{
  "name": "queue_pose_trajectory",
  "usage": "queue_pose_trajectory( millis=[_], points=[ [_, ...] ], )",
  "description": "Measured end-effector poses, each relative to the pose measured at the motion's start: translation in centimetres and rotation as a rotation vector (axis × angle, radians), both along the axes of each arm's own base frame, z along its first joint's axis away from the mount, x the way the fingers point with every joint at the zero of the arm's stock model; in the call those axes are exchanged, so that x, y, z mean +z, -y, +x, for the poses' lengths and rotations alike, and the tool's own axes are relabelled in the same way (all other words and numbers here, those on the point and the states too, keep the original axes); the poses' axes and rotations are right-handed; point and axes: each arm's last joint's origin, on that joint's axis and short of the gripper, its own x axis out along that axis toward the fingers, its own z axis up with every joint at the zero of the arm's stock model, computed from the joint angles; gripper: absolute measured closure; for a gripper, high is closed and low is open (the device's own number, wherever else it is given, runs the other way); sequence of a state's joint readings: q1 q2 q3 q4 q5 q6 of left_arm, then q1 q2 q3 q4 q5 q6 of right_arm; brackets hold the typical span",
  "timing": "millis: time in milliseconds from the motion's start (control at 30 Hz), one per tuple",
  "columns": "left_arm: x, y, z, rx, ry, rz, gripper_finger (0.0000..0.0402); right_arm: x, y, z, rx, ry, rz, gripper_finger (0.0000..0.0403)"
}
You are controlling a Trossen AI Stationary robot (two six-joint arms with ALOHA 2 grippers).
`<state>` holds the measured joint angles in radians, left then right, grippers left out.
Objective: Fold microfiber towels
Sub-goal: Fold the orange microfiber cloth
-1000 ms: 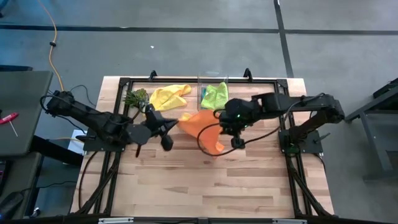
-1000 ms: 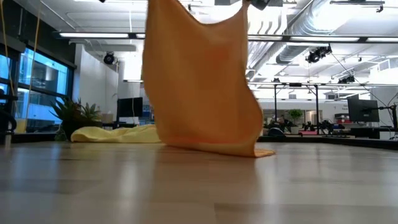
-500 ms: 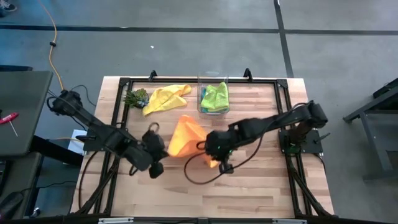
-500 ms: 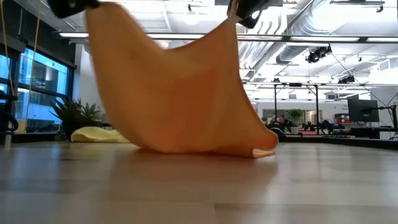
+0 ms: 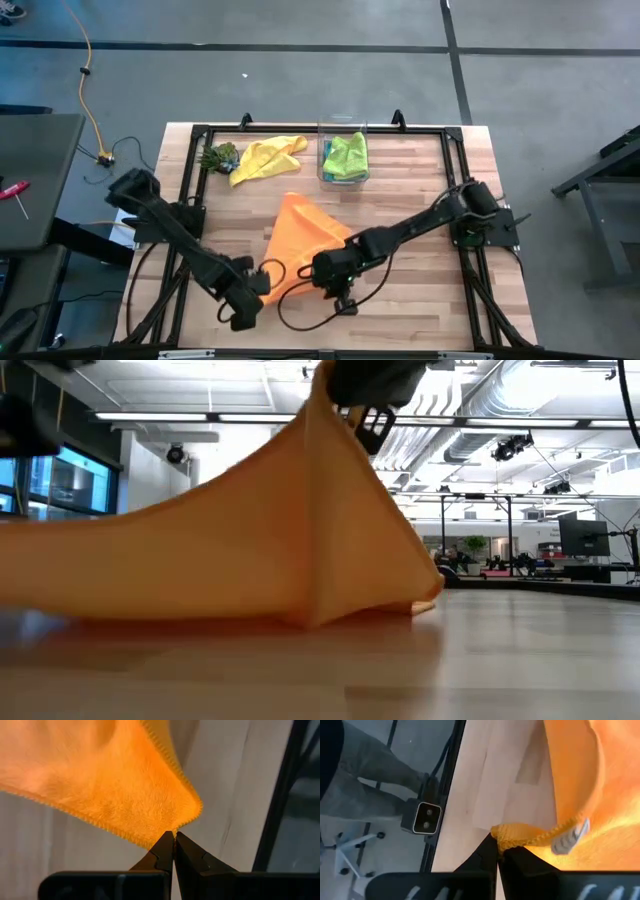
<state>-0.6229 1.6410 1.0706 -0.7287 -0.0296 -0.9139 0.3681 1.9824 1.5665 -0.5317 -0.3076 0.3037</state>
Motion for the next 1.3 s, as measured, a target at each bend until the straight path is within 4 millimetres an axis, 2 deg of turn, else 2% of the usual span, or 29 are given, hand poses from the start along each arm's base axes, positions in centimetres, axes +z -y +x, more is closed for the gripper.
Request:
queue_pose_trajectory(
  millis=[167, 333, 533, 733, 867, 1133, 1300],
  points=[
    [-2.2, 1.7, 0.1, -0.054, -0.064, -0.039, 0.0402, -2.0, -1.3, 0.6, 0.019, -0.059, 0.084, 0.0403],
    [-2.5, 2.2, 0.2, -0.109, -0.056, -0.059, 0.0401, -4.1, -2.5, 0.4, 0.027, -0.144, 0.105, 0.0403],
    [-2.4, 2.1, 0.4, -0.167, -0.038, -0.050, 0.0401, -5.3, -4.1, 0.2, 0.001, -0.200, 0.151, 0.0403],
    [-2.4, 1.7, 0.8, -0.213, -0.017, -0.045, 0.0381, -5.2, -5.3, -0.1, -0.039, -0.226, 0.192, 0.0398],
    [-2.4, 1.3, 1.1, -0.230, -0.017, -0.048, 0.0345, -5.0, -6.0, -0.2, -0.066, -0.254, 0.246, 0.0358],
    [-2.5, 1.0, 0.6, -0.245, -0.101, -0.071, 0.0269, -5.2, -6.2, -0.7, -0.081, -0.312, 0.240, 0.0223],
    [-1.8, 1.0, -1.0, -0.282, -0.158, -0.024, 0.0239, -5.3, -6.0, -1.1, -0.062, -0.349, 0.227, 0.0185]
  ],
)
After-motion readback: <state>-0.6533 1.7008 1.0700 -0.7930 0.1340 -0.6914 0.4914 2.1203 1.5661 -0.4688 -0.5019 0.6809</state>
